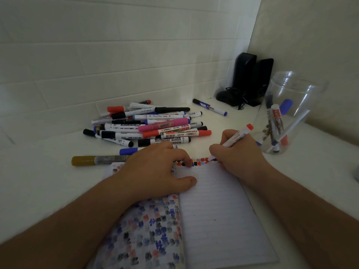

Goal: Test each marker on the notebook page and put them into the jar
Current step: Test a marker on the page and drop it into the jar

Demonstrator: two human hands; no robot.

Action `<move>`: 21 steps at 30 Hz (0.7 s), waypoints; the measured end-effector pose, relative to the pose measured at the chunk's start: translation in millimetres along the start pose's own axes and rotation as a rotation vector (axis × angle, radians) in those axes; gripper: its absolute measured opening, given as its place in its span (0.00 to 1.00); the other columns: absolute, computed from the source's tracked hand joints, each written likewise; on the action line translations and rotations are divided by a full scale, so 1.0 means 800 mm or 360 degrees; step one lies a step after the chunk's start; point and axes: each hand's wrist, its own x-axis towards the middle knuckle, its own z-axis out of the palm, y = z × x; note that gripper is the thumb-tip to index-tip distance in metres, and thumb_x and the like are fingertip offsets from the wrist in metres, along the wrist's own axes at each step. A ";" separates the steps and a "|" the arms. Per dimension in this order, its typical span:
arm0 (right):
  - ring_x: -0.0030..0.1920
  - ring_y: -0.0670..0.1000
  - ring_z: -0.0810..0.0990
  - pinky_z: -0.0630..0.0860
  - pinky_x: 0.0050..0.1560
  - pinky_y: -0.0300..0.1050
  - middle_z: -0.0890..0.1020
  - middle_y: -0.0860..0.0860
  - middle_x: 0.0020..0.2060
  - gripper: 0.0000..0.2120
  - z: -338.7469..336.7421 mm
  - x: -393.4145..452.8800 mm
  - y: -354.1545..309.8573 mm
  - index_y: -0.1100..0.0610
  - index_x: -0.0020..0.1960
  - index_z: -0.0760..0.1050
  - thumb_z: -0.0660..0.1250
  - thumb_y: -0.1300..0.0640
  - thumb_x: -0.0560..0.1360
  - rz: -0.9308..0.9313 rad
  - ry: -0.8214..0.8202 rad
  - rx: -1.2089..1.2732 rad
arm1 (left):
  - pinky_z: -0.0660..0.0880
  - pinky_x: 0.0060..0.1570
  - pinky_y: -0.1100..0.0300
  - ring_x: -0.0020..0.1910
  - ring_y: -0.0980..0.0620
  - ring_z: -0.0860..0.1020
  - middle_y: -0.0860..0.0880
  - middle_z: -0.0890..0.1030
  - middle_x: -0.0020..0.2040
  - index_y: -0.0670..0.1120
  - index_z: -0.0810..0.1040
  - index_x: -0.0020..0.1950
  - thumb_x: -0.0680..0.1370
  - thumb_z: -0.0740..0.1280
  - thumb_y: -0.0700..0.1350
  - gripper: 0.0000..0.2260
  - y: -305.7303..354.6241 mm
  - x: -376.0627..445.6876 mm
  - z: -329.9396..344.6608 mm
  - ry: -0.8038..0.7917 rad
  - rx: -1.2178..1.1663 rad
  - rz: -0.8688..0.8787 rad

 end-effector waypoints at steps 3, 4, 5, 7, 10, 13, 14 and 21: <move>0.22 0.45 0.74 0.71 0.25 0.36 0.77 0.55 0.28 0.12 -0.001 0.000 0.000 0.58 0.36 0.69 0.71 0.60 0.72 0.0026 -0.0017 0.0069 | 0.74 0.50 0.58 0.51 0.61 0.71 0.62 0.70 0.49 0.69 0.73 0.60 0.70 0.61 0.74 0.22 -0.001 0.000 0.000 -0.0002 -0.0011 -0.0004; 0.23 0.45 0.75 0.72 0.26 0.37 0.78 0.55 0.28 0.12 -0.001 -0.001 0.000 0.58 0.36 0.69 0.72 0.60 0.72 0.0019 -0.0035 0.0066 | 0.75 0.50 0.57 0.51 0.61 0.71 0.62 0.71 0.49 0.69 0.73 0.60 0.70 0.61 0.74 0.22 -0.001 0.000 0.000 -0.0002 -0.0014 -0.0008; 0.23 0.45 0.75 0.73 0.27 0.38 0.79 0.55 0.28 0.12 0.000 -0.001 0.000 0.58 0.36 0.70 0.72 0.60 0.71 0.0007 -0.0047 0.0059 | 0.75 0.50 0.57 0.51 0.61 0.71 0.62 0.71 0.49 0.69 0.73 0.60 0.70 0.62 0.74 0.22 -0.001 0.000 0.000 -0.0001 -0.0017 -0.0011; 0.23 0.44 0.74 0.73 0.28 0.37 0.78 0.54 0.28 0.13 0.002 -0.002 0.001 0.57 0.35 0.70 0.73 0.59 0.71 -0.0024 -0.0047 -0.0005 | 0.75 0.50 0.57 0.50 0.61 0.71 0.62 0.70 0.49 0.69 0.73 0.60 0.70 0.62 0.74 0.21 -0.001 0.000 0.000 0.0004 -0.0018 -0.0013; 0.22 0.42 0.70 0.69 0.25 0.32 0.73 0.50 0.27 0.14 0.003 -0.002 0.002 0.56 0.35 0.68 0.73 0.57 0.71 -0.0079 -0.0042 -0.0103 | 0.76 0.49 0.57 0.49 0.62 0.71 0.63 0.70 0.48 0.69 0.74 0.60 0.69 0.62 0.75 0.22 -0.001 0.001 0.001 0.0009 -0.0018 -0.0007; 0.26 0.45 0.68 0.69 0.28 0.38 0.70 0.50 0.27 0.15 0.004 -0.001 0.002 0.55 0.33 0.67 0.73 0.58 0.70 -0.0114 -0.0019 -0.0114 | 0.76 0.50 0.56 0.49 0.62 0.71 0.63 0.70 0.48 0.69 0.74 0.60 0.69 0.61 0.75 0.22 -0.002 0.001 0.002 0.0004 -0.0020 -0.0009; 0.27 0.46 0.68 0.69 0.29 0.40 0.70 0.49 0.27 0.15 0.004 0.000 0.003 0.55 0.33 0.66 0.72 0.58 0.69 -0.0111 -0.0013 -0.0109 | 0.76 0.50 0.56 0.50 0.61 0.71 0.63 0.70 0.48 0.69 0.73 0.60 0.69 0.62 0.75 0.22 -0.002 0.001 0.002 0.0002 -0.0016 -0.0010; 0.23 0.43 0.72 0.69 0.26 0.34 0.74 0.50 0.26 0.14 0.003 0.003 0.007 0.57 0.35 0.68 0.72 0.59 0.71 -0.0053 -0.0029 0.0010 | 0.77 0.51 0.56 0.50 0.61 0.71 0.63 0.71 0.49 0.69 0.73 0.60 0.70 0.62 0.75 0.22 -0.003 0.001 0.003 0.0007 -0.0021 -0.0009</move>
